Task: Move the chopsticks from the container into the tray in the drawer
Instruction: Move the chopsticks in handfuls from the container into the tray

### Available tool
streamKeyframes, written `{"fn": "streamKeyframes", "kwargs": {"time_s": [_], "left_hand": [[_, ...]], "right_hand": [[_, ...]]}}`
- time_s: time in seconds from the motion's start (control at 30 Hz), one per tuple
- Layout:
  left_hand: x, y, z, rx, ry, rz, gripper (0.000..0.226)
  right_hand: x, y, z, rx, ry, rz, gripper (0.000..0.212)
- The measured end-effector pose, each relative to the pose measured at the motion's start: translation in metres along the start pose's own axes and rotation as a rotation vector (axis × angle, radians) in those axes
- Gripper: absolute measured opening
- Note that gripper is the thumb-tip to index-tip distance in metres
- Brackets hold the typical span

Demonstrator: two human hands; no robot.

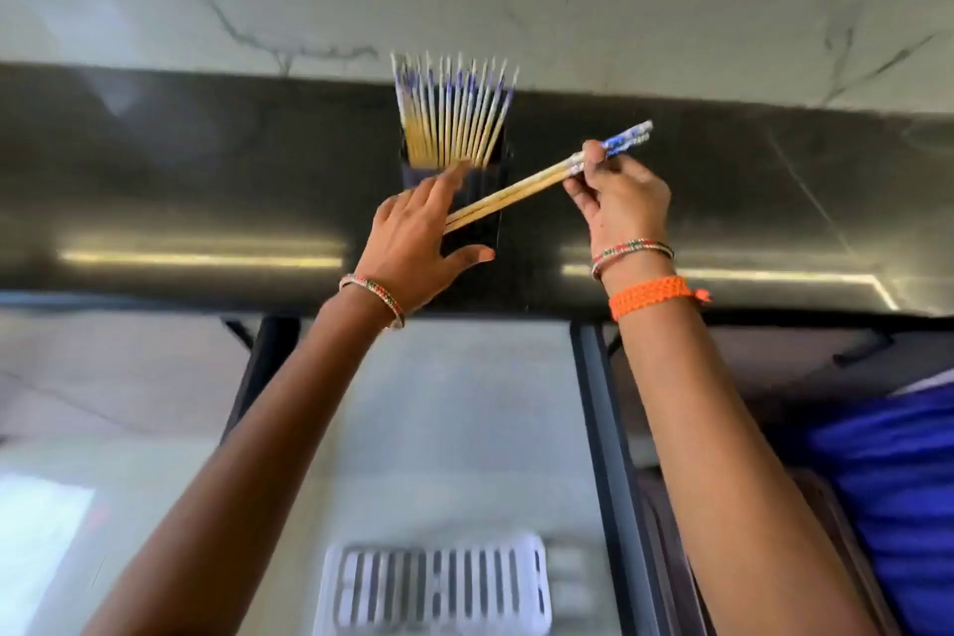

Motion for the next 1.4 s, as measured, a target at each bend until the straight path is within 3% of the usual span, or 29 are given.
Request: {"fn": "streamKeyframes", "kwargs": {"time_s": [0.17, 0.27, 0.33, 0.37, 0.4, 0.43, 0.47, 0.5, 0.53, 0.63, 0.73, 0.83, 0.9, 0.93, 1.0, 1.1, 1.2, 1.4], "left_hand": [[0.05, -0.031, 0.146, -0.279, -0.597, 0.218, 0.024], [0.079, -0.057, 0.227, -0.43, -0.797, 0.23, 0.025], [0.093, -0.069, 0.267, -0.493, -0.883, 0.183, 0.03], [0.097, -0.074, 0.281, -0.515, -0.913, 0.149, 0.029], [0.099, -0.077, 0.289, -0.509, -0.933, 0.107, 0.027], [0.1, -0.081, 0.294, -0.496, -0.946, 0.068, 0.025], [0.101, -0.083, 0.298, -0.483, -0.95, 0.05, 0.023], [0.102, -0.085, 0.299, -0.472, -0.951, 0.05, 0.023], [0.104, -0.086, 0.3, -0.464, -0.948, 0.062, 0.022], [0.105, -0.085, 0.3, -0.452, -0.951, 0.092, 0.021], [0.1, -0.086, 0.305, -0.429, -0.927, 0.049, 0.022], [0.083, -0.089, 0.307, -0.415, -0.606, 0.032, 0.021], [0.07, -0.099, 0.308, -0.54, -0.37, 0.029, 0.023], [0.067, -0.107, 0.311, -0.64, -0.327, 0.03, 0.024], [0.069, -0.12, 0.323, -0.84, -0.438, 0.003, 0.032], [0.078, -0.125, 0.341, -0.997, -0.695, -0.016, 0.038], [0.085, -0.127, 0.344, -1.037, -0.708, 0.02, 0.031], [0.088, -0.13, 0.337, -1.003, -0.744, -0.06, 0.029]], "right_hand": [[-0.108, 0.145, 0.112, 0.511, 0.226, -0.094, 0.021], [-0.166, 0.205, 0.184, 0.865, 0.317, -0.076, 0.024], [-0.19, 0.216, 0.215, 0.953, 0.249, 0.222, 0.022], [-0.197, 0.215, 0.222, 0.864, 0.105, 0.531, 0.024], [-0.199, 0.212, 0.223, 0.658, -0.092, 0.902, 0.028], [-0.196, 0.207, 0.221, 0.318, -0.278, 1.253, 0.032], [-0.184, 0.201, 0.222, -0.069, -0.425, 1.458, 0.031], [-0.169, 0.198, 0.227, -0.359, -0.566, 1.494, 0.023], [-0.156, 0.202, 0.233, -0.486, -0.723, 1.479, 0.014], [-0.142, 0.243, 0.245, -0.406, -1.07, 1.484, 0.035], [-0.151, 0.274, 0.249, -0.24, -1.163, 1.509, 0.052], [-0.16, 0.293, 0.249, -0.128, -1.249, 1.528, 0.055], [-0.163, 0.303, 0.251, -0.047, -1.328, 1.566, 0.054], [-0.163, 0.307, 0.252, -0.022, -1.363, 1.582, 0.052], [-0.159, 0.311, 0.254, -0.013, -1.416, 1.597, 0.048], [-0.15, 0.311, 0.252, -0.061, -1.455, 1.629, 0.038], [-0.145, 0.308, 0.251, -0.164, -1.451, 1.664, 0.028], [-0.144, 0.294, 0.249, -0.231, -1.424, 1.711, 0.037]]}}
Point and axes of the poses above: each hand's wrist, its own z-axis away from the middle knuckle, its own x-axis out of the palm, y = z × x, the point moved 4 cm from there along -z, towards the middle knuckle, and after that the axes turned 9 degrees about y, right-handed, at the moved point
